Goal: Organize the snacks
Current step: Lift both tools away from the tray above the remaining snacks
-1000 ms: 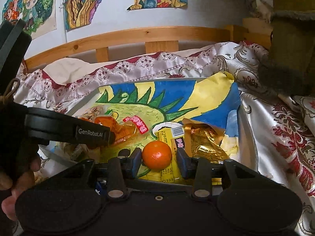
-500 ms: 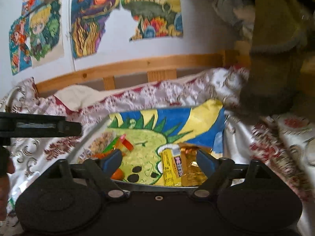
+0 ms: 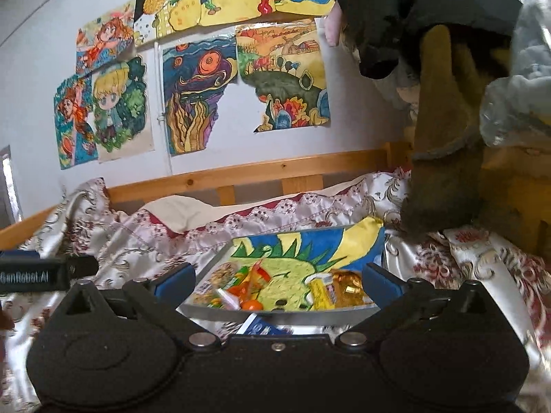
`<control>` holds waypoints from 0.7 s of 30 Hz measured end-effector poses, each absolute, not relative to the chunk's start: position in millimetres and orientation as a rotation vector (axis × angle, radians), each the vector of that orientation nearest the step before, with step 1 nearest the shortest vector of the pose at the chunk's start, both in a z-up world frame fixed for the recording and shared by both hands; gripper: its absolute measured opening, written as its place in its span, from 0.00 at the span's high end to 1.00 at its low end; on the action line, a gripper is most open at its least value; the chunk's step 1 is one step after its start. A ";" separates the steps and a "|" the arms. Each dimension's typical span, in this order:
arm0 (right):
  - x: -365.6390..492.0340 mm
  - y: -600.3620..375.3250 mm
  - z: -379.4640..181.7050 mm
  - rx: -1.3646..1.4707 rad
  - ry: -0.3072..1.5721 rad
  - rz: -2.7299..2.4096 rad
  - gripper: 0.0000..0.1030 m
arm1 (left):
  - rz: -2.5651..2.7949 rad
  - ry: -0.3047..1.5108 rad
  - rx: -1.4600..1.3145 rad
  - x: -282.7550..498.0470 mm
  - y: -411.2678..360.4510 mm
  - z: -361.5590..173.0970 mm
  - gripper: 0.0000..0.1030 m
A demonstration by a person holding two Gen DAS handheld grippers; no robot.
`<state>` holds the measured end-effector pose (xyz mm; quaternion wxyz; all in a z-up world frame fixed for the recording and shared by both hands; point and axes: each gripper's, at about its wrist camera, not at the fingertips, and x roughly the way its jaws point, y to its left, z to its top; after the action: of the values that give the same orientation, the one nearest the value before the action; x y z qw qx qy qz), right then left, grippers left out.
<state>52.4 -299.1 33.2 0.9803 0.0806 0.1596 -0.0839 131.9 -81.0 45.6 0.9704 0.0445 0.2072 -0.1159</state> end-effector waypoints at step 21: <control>-53.3 -267.0 31.4 0.188 0.352 -0.191 0.01 | -0.190 0.481 0.115 30.8 -30.3 28.2 0.00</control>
<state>-53.3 -267.0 31.4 0.9757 0.0932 0.1744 -0.0949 30.8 -30.3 28.2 0.9651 0.0569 0.2376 -0.0937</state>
